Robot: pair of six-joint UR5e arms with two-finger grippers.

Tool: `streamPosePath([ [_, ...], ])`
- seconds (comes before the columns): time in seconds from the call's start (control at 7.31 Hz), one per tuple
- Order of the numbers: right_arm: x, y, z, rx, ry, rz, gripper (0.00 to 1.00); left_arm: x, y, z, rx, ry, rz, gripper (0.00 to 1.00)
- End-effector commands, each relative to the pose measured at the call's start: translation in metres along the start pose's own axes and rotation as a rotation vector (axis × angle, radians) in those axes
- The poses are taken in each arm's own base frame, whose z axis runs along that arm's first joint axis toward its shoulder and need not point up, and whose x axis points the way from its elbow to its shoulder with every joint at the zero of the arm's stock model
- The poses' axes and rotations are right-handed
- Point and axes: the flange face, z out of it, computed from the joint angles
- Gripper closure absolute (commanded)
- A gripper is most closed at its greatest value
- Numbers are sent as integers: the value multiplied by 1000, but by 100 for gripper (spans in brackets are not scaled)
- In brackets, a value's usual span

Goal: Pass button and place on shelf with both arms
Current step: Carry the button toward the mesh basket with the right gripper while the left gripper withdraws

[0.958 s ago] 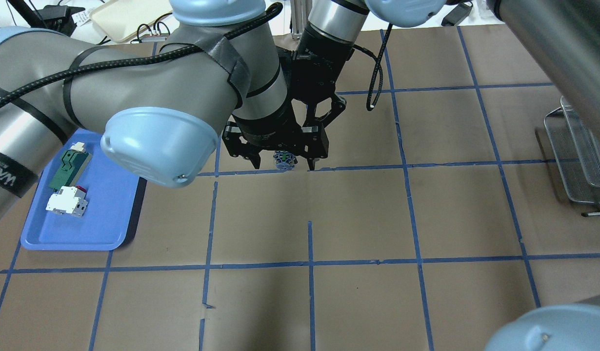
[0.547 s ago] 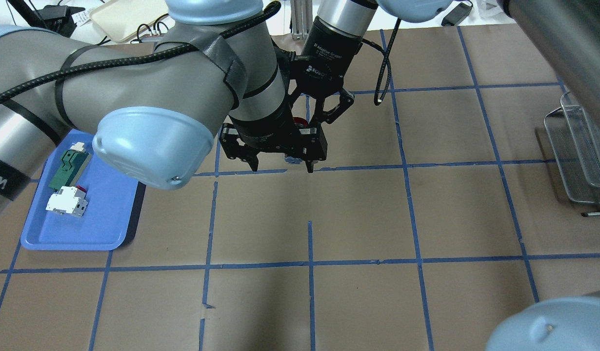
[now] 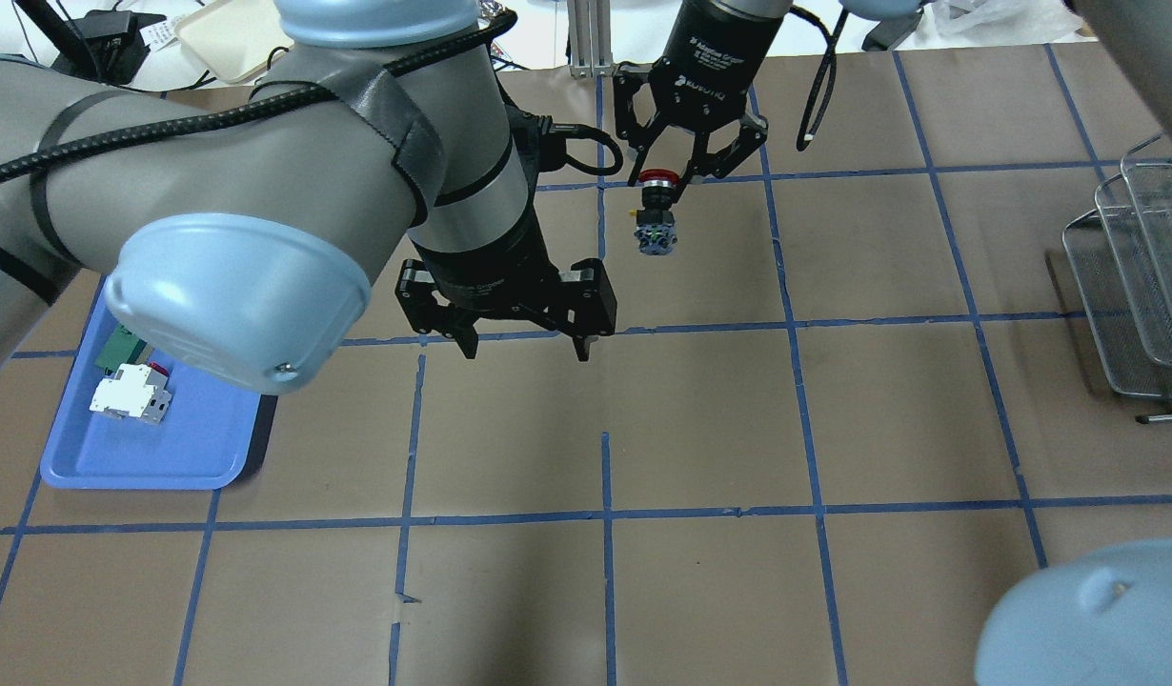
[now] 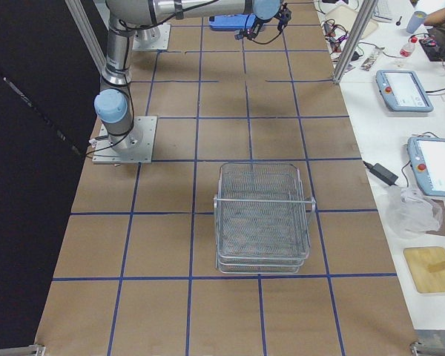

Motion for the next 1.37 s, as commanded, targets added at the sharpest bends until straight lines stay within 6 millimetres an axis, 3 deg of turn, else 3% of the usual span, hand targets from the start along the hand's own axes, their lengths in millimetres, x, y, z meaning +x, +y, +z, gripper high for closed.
streamPosePath([
  [0.0,66,-35,-47,130,35,-117,100,-19,-10,-7,41,19,-38,0],
  [0.27,108,-46,-80,216,45,-248,100,-24,-17,-9,21,134,-17,0],
  [0.82,237,-53,-159,365,158,-601,100,-25,-25,-1,0,164,-6,0],
  [1.23,338,-63,-187,442,234,-798,100,-5,-25,22,-104,425,-91,0],
])
